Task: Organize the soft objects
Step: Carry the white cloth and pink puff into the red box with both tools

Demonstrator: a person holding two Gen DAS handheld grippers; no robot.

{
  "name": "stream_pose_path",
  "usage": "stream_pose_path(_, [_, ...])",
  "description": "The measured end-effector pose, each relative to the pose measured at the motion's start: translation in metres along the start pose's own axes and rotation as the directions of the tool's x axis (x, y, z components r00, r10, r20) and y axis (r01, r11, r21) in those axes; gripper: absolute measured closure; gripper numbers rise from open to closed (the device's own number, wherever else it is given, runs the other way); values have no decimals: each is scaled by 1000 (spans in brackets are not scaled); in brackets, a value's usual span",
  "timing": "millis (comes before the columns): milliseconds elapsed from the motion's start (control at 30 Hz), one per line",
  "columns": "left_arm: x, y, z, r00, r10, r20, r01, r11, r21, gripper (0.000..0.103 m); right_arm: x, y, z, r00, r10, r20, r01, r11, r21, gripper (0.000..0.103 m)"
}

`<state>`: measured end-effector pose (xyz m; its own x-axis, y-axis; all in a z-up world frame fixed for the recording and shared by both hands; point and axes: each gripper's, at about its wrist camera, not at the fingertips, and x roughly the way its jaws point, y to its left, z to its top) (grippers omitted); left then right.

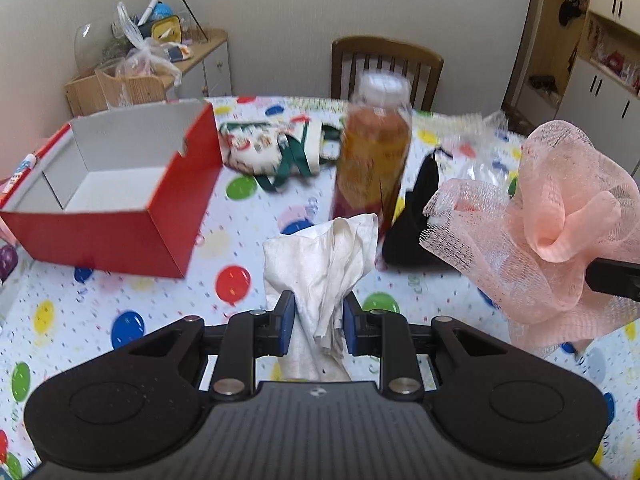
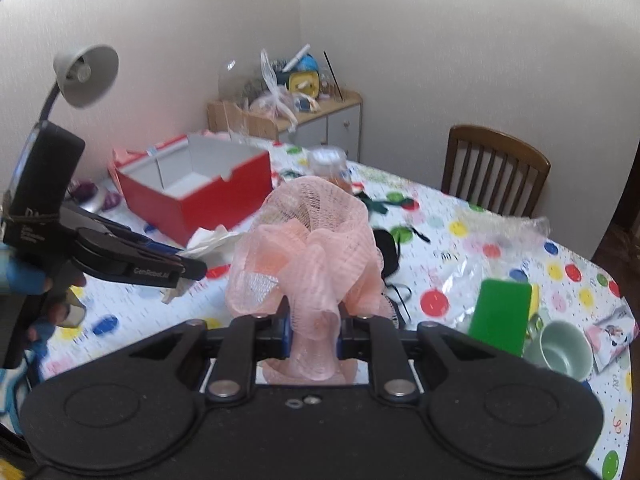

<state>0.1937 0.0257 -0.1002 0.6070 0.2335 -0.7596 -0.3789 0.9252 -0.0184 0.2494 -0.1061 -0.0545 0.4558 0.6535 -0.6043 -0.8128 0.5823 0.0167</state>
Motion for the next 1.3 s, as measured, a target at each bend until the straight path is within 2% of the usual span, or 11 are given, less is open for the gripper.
stream_pose_path(200, [-22, 33, 22, 998, -50, 39, 50, 999, -19, 78, -2, 20, 36, 999, 8, 35, -9, 1000, 17, 85])
stream_pose_path(433, [-36, 83, 50, 994, -77, 82, 77, 997, 0, 78, 22, 49, 78, 999, 18, 43, -21, 998, 57, 85])
stream_pose_path(900, [-27, 208, 87, 993, -43, 113, 45, 999, -11, 78, 99, 131, 142, 998, 49, 32, -51, 997, 51, 84])
stream_pose_path(1300, [11, 277, 108, 996, 14, 84, -16, 1000, 25, 78, 191, 180, 184, 999, 10, -39, -8, 998, 62, 84])
